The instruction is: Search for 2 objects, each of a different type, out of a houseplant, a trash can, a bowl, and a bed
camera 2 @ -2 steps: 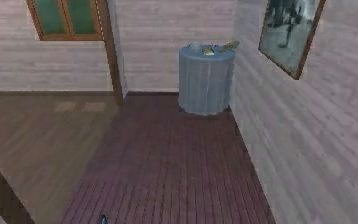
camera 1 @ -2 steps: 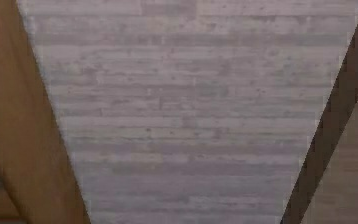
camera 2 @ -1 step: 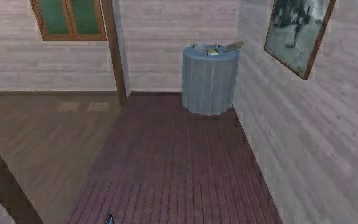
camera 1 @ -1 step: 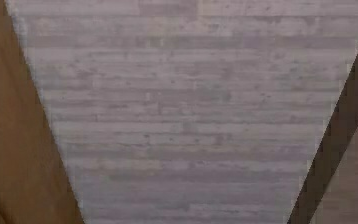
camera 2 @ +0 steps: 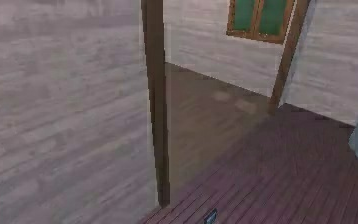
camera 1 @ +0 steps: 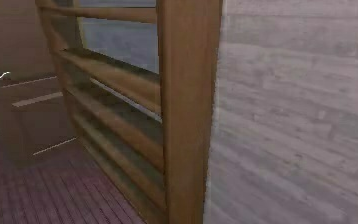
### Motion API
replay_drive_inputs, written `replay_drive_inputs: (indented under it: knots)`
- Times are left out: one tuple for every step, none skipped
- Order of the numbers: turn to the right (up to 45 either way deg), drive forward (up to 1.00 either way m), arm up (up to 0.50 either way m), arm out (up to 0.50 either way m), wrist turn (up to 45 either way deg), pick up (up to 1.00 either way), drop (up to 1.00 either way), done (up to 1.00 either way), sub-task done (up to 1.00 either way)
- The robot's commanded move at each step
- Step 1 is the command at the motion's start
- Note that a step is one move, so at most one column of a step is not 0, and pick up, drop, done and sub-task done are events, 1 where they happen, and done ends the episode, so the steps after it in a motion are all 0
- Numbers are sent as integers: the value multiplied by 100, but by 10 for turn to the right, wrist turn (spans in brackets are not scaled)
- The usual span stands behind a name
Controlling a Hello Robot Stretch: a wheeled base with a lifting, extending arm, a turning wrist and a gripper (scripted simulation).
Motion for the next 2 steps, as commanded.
replay_drive_inputs:
  knots:
    - [-450, 0, 0, 0, 0, 0, 0, 0, 0]
    - [-60, 0, 0, 0, 0, 0, 0, 0, 0]
